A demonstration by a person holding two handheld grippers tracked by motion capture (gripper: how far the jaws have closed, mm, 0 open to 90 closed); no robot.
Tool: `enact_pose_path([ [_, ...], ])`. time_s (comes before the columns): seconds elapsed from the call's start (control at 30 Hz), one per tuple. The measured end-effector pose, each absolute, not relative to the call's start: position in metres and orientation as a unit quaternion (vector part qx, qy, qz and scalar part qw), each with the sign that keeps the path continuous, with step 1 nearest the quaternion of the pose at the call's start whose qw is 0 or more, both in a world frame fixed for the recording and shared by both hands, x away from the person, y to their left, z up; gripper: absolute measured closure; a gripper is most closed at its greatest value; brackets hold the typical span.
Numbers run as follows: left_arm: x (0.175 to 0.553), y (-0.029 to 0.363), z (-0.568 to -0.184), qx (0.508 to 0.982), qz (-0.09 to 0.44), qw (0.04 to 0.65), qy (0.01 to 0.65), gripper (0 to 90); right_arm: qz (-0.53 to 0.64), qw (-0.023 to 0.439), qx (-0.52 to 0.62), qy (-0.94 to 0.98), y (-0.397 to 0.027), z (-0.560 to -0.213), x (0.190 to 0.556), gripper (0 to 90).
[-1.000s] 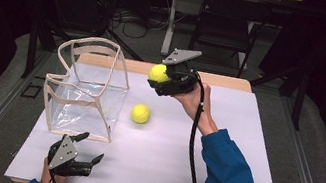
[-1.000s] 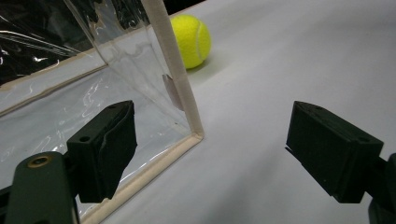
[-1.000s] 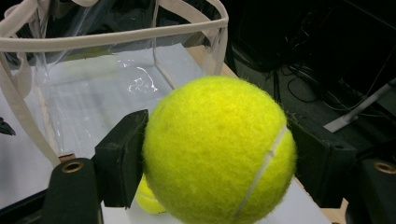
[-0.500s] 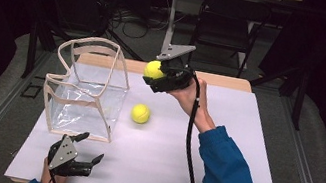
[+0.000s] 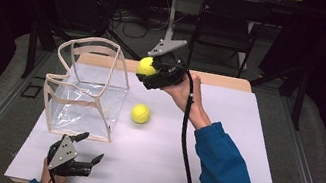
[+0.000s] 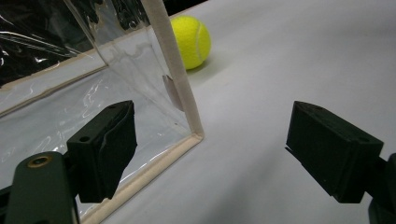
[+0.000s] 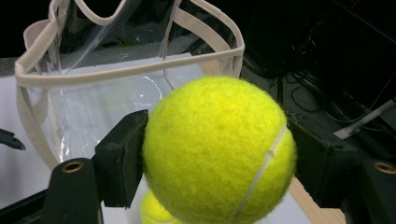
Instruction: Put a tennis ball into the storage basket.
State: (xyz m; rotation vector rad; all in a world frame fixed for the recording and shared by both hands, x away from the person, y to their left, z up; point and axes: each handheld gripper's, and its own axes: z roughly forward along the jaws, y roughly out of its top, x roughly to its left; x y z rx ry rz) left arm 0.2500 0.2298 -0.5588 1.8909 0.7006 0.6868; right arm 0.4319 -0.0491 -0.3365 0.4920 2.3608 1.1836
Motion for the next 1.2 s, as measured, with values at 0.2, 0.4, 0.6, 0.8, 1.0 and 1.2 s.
enact_pose_path([
  [0.2, 0.250, 0.230, -0.559, 0.777, 0.281, 0.485, 0.288, 15.9, 0.428, 0.228, 0.172, 0.858, -0.042, -0.330, 0.431, 25.9],
  [0.4, 0.250, 0.230, -0.559, 0.776, 0.281, 0.485, 0.287, 15.9, 0.426, 0.228, 0.166, 0.859, -0.034, -0.326, 0.431, 25.9],
  [0.6, 0.250, 0.231, -0.558, 0.776, 0.281, 0.486, 0.288, 15.9, 0.422, 0.227, 0.159, 0.863, -0.024, -0.323, 0.433, 25.9],
  [0.8, 0.250, 0.231, -0.558, 0.774, 0.282, 0.489, 0.288, 15.9, 0.423, 0.224, 0.149, 0.865, -0.012, -0.320, 0.432, 25.9],
  [1.0, 0.250, 0.231, -0.558, 0.774, 0.281, 0.489, 0.288, 15.9, 0.425, 0.216, 0.144, 0.867, -0.004, -0.321, 0.434, 25.9],
  [1.2, 0.250, 0.232, -0.558, 0.774, 0.281, 0.489, 0.289, 15.9, 0.428, 0.211, 0.141, 0.867, 0.005, -0.324, 0.437, 25.9],
])
